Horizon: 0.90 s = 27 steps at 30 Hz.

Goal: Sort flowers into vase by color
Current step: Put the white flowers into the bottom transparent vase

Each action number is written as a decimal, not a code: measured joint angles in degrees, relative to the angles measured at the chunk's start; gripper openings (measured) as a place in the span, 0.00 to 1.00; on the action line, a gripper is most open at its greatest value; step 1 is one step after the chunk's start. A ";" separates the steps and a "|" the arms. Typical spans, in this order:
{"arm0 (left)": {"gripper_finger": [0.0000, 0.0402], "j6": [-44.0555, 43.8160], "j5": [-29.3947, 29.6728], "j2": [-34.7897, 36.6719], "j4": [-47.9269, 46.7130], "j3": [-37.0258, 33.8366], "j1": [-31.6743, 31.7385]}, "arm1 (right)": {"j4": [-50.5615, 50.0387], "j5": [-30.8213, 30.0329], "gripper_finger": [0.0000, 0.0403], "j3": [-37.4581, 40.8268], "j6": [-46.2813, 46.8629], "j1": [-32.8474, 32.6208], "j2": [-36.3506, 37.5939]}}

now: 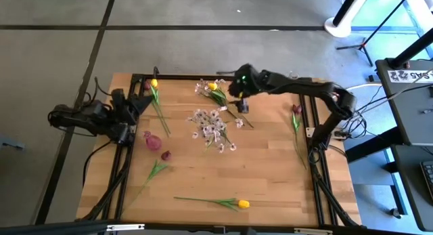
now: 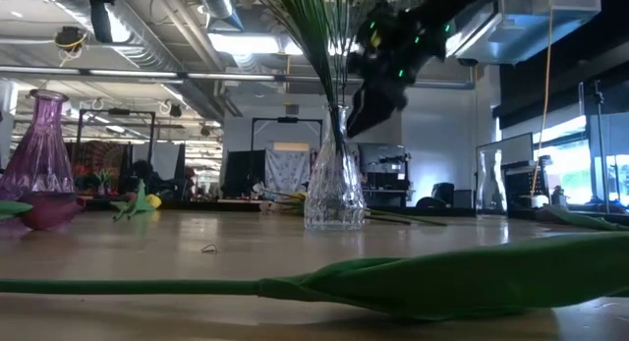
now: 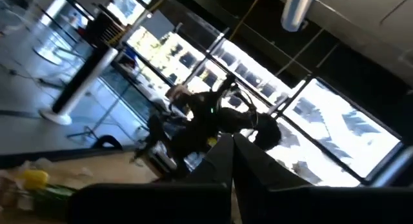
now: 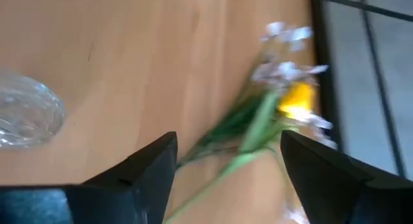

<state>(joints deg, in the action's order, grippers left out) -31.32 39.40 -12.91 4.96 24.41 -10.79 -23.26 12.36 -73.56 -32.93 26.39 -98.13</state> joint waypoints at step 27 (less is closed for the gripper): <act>0.00 -2.07 6.13 -2.53 -1.94 3.20 0.00 | -14.05 -8.01 0.12 -0.20 11.28 -4.26 -16.03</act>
<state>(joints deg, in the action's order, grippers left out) -33.39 45.53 -15.44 3.02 27.62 -10.79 -37.31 4.35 -73.76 -21.65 22.13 -114.17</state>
